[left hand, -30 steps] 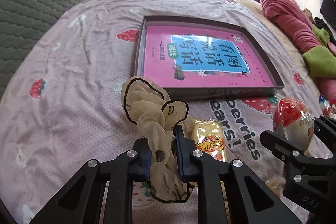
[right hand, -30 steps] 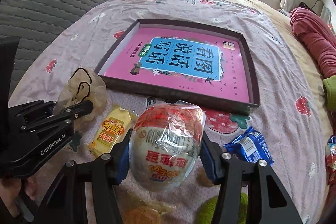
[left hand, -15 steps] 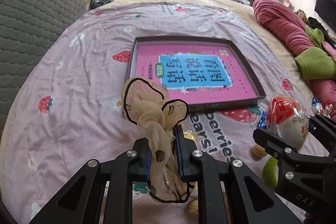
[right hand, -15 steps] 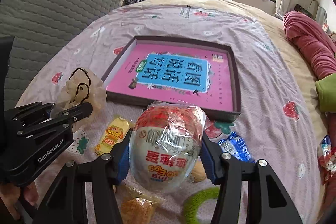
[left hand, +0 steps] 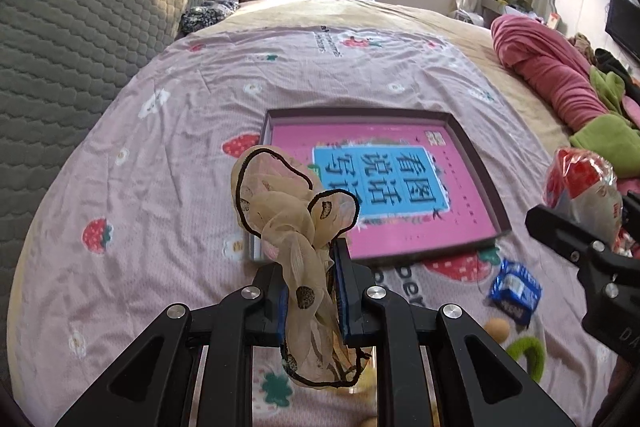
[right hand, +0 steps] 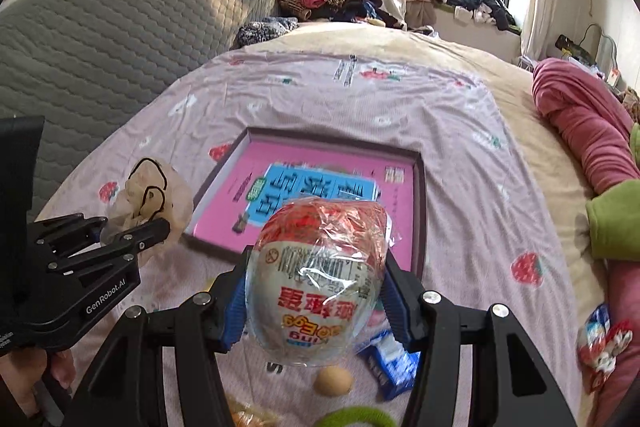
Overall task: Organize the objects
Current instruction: 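Carry the scrunchie and egg candy over the tray with both grippers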
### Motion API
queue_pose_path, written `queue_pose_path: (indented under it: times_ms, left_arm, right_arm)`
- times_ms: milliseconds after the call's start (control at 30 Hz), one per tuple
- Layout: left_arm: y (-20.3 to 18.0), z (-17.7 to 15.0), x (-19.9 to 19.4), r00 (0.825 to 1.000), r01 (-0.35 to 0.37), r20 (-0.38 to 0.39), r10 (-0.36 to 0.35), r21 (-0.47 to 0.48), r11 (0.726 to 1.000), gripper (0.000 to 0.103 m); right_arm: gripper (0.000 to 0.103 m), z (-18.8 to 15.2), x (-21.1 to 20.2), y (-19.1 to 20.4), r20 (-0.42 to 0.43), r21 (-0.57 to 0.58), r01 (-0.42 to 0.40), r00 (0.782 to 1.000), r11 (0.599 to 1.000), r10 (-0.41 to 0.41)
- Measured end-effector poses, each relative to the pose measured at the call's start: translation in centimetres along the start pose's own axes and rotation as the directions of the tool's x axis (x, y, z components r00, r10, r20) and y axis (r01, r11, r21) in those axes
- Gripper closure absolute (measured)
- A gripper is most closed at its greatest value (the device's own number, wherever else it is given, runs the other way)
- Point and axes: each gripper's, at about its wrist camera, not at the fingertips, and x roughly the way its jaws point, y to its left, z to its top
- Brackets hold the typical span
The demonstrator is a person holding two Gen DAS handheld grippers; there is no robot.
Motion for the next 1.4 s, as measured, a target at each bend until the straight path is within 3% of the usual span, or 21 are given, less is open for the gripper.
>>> queue_pose_path:
  times_ms: [367, 700, 1100, 1400]
  left_arm:
    - [-2.0, 4.7, 3.9, 1.000, -0.014, 0.005, 0.014, 0.048, 0.999, 0.084]
    - [-2.5, 8.0, 9.1, 1.000, 0.014, -0.012, -0.013, 0.046, 0.999, 0.084]
    - [-2.6, 9.0, 17.5, 0.992, 0.035, -0.119, -0.030, 0.038, 0.999, 0.084]
    - [-2.6, 9.5, 21.1, 0.987, 0.014, -0.160, -0.007, 0.047, 0.999, 0.084]
  right_arm:
    - [0.046, 4.8, 3.3, -2.1, 0.020, -0.028, 0.033, 0.999, 0.999, -0.033]
    - [0.046, 6.2, 8.8, -4.2, -0.023, -0.033, 0.038, 0.999, 0.999, -0.039]
    - [0.046, 6.6, 16.5, -5.2, -0.112, -0.019, -0.011, 0.994, 1.000, 0.009]
    - [0.046, 6.9, 21.6, -5.7, -0.164, -0.024, 0.027, 0.986, 0.999, -0.030]
